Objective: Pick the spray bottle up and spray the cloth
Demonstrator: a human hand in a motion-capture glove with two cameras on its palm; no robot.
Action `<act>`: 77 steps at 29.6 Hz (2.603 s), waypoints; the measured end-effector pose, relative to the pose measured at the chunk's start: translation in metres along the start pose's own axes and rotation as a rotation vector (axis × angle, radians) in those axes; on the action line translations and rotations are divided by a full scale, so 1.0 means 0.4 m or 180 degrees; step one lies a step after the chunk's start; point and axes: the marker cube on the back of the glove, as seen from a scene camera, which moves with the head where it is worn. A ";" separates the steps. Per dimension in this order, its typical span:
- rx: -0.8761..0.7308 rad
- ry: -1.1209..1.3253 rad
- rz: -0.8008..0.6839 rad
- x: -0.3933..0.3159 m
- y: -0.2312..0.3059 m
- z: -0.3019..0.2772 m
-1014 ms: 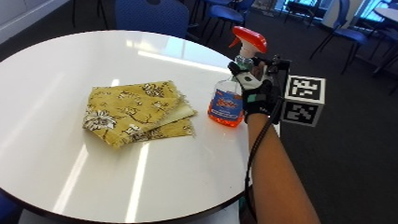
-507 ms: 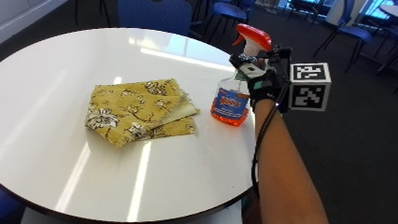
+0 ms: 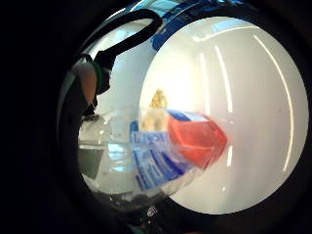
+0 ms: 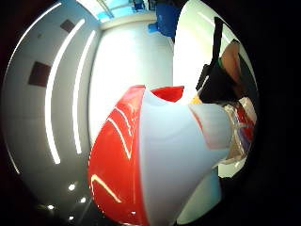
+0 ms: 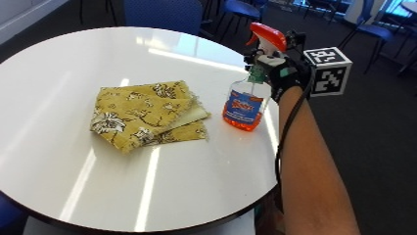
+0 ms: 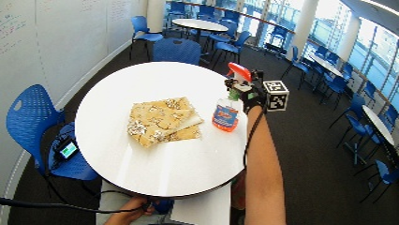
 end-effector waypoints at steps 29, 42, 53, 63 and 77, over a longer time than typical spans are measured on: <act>0.0868 0.0333 -0.0445 -0.021 -0.030 0.002; 0.0584 0.0469 -0.0572 -0.086 -0.071 0.128; 0.0185 0.0713 -0.0854 -0.051 -0.024 0.220; -0.0335 0.2742 -0.1590 -0.105 0.034 0.324; -0.0271 0.4663 -0.2260 -0.183 0.063 0.439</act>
